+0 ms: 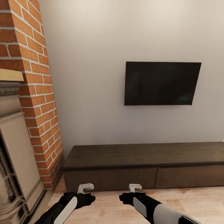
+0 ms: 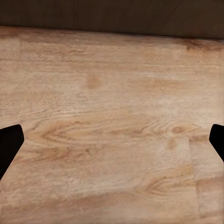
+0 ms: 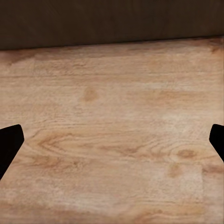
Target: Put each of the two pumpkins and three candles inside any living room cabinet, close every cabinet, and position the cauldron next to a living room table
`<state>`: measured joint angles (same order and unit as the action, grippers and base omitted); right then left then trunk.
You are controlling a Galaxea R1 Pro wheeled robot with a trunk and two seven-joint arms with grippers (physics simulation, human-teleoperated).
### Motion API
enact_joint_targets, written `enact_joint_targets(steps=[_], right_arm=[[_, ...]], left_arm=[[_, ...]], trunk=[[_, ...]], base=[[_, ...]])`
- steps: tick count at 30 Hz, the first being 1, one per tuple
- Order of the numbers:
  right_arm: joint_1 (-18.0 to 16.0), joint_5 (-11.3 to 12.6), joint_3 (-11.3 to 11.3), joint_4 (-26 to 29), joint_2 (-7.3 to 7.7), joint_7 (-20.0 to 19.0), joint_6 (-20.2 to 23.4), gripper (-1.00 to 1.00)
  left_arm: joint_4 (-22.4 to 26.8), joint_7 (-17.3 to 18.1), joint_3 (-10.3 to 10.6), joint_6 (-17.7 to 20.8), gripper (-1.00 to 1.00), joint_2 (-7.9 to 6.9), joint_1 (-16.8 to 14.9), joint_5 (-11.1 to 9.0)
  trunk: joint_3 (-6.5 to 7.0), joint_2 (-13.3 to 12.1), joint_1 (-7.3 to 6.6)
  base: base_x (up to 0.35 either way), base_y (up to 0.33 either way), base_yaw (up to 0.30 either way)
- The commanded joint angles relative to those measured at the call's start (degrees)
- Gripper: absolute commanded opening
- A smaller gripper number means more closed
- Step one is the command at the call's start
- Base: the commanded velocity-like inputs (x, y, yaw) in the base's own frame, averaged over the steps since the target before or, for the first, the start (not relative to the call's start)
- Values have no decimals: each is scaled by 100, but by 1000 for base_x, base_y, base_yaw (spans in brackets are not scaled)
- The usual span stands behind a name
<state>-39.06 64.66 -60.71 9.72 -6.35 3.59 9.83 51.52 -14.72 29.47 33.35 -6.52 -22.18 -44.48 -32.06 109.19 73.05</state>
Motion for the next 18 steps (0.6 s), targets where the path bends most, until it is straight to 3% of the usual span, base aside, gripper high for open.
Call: enact_joint_targets(steps=[1, 9, 18], right_arm=[[-5, 39, -38, 12, 2, 37, 19, 100], [-5, 42, -46, 12, 2, 28, 19, 100], [-5, 30, -46, 12, 9, 35, 25, 100]], left_arm=[[9, -54, 24, 5, 100, -7, -5, -60], [8, -53, 27, 5, 100, -7, -5, -60], [8, -55, 31, 5, 100, -7, -5, -60]], trunk=[[12, -38, -23], [155, -359, -199], [292, -720, -397]], base=[[-2, 0, 0], [-18, 0, 0], [-153, 0, 0]])
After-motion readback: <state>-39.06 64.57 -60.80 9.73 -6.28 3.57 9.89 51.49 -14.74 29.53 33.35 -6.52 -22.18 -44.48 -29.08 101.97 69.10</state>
